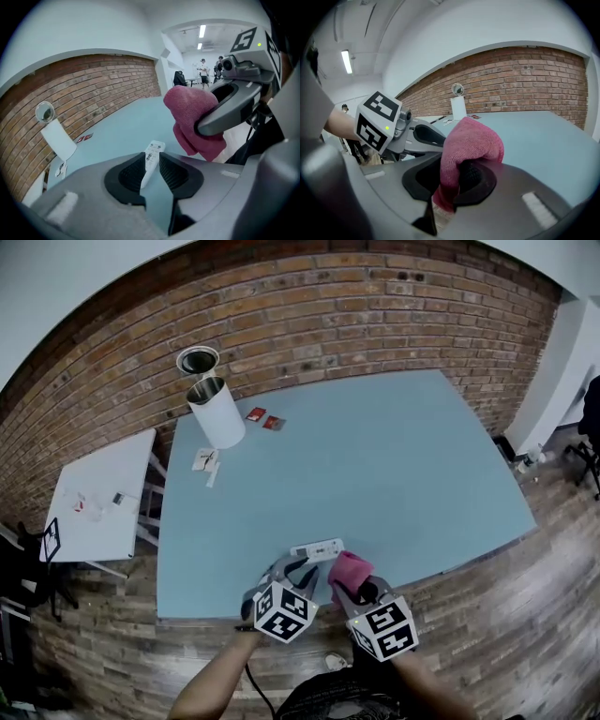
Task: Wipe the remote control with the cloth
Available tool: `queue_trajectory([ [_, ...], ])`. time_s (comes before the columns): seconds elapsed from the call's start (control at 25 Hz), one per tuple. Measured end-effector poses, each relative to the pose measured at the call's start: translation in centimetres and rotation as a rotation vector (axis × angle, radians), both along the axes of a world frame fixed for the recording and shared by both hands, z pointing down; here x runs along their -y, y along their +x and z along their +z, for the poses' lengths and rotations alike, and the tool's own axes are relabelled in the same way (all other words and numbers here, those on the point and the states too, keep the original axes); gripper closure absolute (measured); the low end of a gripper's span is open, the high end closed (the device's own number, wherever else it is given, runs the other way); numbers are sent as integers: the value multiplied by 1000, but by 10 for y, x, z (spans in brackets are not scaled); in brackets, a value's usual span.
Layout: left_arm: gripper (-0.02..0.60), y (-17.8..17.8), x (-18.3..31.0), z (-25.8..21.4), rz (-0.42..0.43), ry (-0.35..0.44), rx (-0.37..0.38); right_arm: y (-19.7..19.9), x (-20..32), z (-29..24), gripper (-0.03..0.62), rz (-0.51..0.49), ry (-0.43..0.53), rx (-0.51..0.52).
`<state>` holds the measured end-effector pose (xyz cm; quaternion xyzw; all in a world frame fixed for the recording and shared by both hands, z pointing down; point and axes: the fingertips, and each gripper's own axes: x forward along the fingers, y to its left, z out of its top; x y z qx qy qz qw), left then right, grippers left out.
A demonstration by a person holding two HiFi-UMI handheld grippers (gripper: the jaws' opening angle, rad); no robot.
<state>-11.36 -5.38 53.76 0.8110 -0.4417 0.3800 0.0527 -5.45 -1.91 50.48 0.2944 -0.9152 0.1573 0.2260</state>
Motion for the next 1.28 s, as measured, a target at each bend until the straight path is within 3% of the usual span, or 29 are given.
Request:
queue_trajectory([
  [0.2, 455, 6, 10, 24, 158, -92, 106, 4, 25, 0, 531, 21, -3, 4],
  [0.56, 370, 9, 35, 50, 294, -234, 177, 13, 54, 4, 531, 36, -18, 3],
  [0.64, 327, 10, 37, 55, 331, -277, 193, 15, 59, 4, 531, 40, -22, 3],
  [1.28, 325, 10, 34, 91, 519, -612, 321, 40, 85, 10, 531, 79, -57, -7],
])
